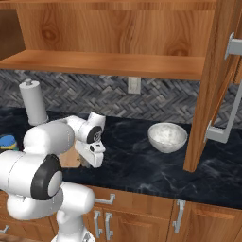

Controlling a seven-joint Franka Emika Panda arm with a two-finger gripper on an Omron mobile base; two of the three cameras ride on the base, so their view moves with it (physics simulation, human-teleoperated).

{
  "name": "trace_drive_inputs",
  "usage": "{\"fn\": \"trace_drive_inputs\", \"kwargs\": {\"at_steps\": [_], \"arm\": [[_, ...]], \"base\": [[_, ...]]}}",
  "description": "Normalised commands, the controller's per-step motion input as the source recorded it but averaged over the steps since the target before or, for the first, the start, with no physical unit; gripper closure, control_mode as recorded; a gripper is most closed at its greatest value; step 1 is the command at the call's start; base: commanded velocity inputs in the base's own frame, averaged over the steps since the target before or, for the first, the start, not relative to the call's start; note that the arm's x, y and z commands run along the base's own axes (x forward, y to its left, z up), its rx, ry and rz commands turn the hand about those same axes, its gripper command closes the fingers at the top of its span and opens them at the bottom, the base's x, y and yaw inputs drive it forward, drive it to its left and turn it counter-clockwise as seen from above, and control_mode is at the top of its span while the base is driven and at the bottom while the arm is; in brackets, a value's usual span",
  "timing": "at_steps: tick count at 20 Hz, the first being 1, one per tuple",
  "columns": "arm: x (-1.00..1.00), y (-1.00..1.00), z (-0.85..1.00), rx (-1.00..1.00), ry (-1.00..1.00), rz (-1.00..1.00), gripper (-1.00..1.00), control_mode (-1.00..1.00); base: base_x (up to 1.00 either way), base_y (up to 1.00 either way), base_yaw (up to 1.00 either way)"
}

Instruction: Open the cabinet. Place the bowl and condiment on the counter. Then place the lime and garlic on the cutting board.

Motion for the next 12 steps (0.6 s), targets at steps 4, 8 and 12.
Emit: {"fn": "trace_drive_inputs", "kwargs": {"at_steps": [4, 8, 12], "arm": [[0.0, 0.2, 0.38, 0.0, -0.06, -0.18, 1.0, -1.0], [0.0, 0.38, 0.24, 0.0, -0.07, -0.2, 1.0, -1.0], [0.0, 0.35, 0.05, -0.02, -0.05, -0.21, 1.0, -1.0]], "base": [[0.0, 0.0, 0.0], [0.0, 0.0, 0.0], [0.0, 0.0, 0.0]]}}
